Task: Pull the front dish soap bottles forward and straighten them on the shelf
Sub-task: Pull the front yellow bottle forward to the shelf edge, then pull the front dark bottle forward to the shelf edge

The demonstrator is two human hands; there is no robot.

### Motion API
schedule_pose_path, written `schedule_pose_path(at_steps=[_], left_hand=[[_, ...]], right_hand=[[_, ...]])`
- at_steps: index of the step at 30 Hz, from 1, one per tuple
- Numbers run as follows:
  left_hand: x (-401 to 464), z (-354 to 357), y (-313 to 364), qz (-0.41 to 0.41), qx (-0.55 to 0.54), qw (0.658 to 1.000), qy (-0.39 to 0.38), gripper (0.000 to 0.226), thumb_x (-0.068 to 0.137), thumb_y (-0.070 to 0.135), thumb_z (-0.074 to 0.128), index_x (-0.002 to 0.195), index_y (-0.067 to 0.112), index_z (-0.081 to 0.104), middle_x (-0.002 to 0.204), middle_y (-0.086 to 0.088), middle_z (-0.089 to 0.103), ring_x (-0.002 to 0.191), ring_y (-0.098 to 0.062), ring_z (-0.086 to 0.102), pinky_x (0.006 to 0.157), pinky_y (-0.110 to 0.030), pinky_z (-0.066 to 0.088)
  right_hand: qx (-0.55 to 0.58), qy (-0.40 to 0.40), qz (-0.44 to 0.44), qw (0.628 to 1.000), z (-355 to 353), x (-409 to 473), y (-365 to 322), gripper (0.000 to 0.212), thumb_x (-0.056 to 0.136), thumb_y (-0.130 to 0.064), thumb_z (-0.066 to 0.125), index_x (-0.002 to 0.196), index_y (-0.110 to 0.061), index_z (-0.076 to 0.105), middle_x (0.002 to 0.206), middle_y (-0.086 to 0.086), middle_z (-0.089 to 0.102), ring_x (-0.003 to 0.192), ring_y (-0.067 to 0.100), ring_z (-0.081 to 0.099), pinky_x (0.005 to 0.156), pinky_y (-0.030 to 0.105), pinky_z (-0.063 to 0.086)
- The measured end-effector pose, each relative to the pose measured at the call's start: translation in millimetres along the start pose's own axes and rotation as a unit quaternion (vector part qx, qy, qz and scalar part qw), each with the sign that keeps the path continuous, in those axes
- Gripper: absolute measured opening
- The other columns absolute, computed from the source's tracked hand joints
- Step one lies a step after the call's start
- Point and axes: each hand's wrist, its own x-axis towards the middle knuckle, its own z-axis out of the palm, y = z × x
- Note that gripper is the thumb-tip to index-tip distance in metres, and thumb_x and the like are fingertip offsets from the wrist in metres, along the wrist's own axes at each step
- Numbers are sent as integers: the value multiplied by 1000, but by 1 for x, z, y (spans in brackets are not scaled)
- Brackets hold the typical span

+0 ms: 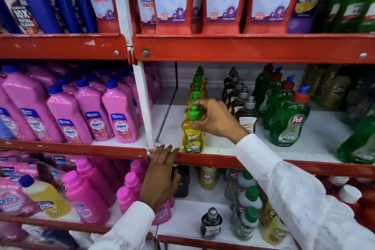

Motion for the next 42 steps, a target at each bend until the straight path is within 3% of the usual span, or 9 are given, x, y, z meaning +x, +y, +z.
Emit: schedule_pose_path(at_steps=[6, 11, 14, 19, 25, 30, 33, 38, 42], left_hand=[[-6, 16, 27, -1, -3, 999, 44, 65, 81, 20, 69, 142, 11, 46, 147, -17, 45, 141, -37, 38, 118, -52, 39], [-12, 32, 39, -9, 5, 998, 60, 68, 81, 22, 67, 144, 12, 44, 146, -20, 43, 144, -42, 34, 119, -56, 34], [-14, 41, 44, -2, 28, 997, 67, 75, 79, 21, 69, 148, 12, 41, 148, -25, 42, 145, -46, 29, 118, -62, 34], [-14, 45, 50, -4, 40, 997, 67, 74, 82, 26, 62, 151, 15, 39, 149, -30, 38, 146, -50, 26, 116, -65, 34], [-11, 43, 55, 13, 68, 996, 51, 69, 84, 29, 59, 149, 13, 42, 147, -22, 46, 142, -45, 35, 116, -60, 36], [-6, 44, 61, 69, 90, 993, 36, 61, 87, 26, 57, 145, 8, 48, 144, -17, 55, 135, -39, 46, 113, -55, 43], [-1, 44, 64, 84, 91, 992, 29, 58, 89, 25, 53, 145, 9, 47, 144, -14, 56, 135, -36, 47, 115, -52, 42], [8, 47, 72, 100, 65, 992, 48, 50, 91, 24, 50, 139, 8, 53, 136, -12, 61, 129, -32, 52, 113, -46, 43], [12, 55, 78, 122, 50, 990, 55, 50, 86, 16, 64, 136, 7, 57, 131, -13, 64, 124, -34, 54, 111, -45, 42]], right_hand=[[30, 32, 8, 999, 4, -24, 15, 69, 71, -21, 81, 136, -23, 57, 119, -6, 71, 95, 9, 62, 75, 16, 47], [93, 145, 15, 985, 22, -98, 46, 38, 78, -12, 76, 114, -24, 70, 100, -14, 72, 79, 8, 64, 69, 17, 53], [84, 83, 88, 989, 55, -141, 79, 30, 79, -8, 77, 105, -22, 74, 94, -13, 75, 79, 5, 68, 73, 20, 58], [18, -146, 154, 977, 116, -175, 131, 44, 83, -32, 70, 125, -21, 63, 123, 1, 67, 99, 8, 59, 81, 19, 46], [-24, -189, 153, 970, 146, -173, 138, 40, 70, -15, 68, 108, -19, 75, 112, 4, 76, 105, 22, 68, 92, 29, 53], [-10, -151, 149, 977, 130, -178, 126, 37, 63, -19, 75, 100, -17, 78, 103, -1, 79, 93, 16, 72, 87, 24, 55], [18, -80, 160, 984, 87, -178, 107, 40, 60, -21, 79, 100, -19, 77, 100, -5, 79, 85, 6, 70, 78, 11, 51], [35, 53, 140, 988, -12, -166, 63, 44, 58, -19, 81, 101, -27, 76, 85, -14, 77, 70, -4, 69, 70, 13, 57], [34, 144, 90, 985, -74, -148, 35, 45, 59, -19, 81, 103, -25, 77, 87, -13, 77, 71, -5, 70, 70, 4, 52]])
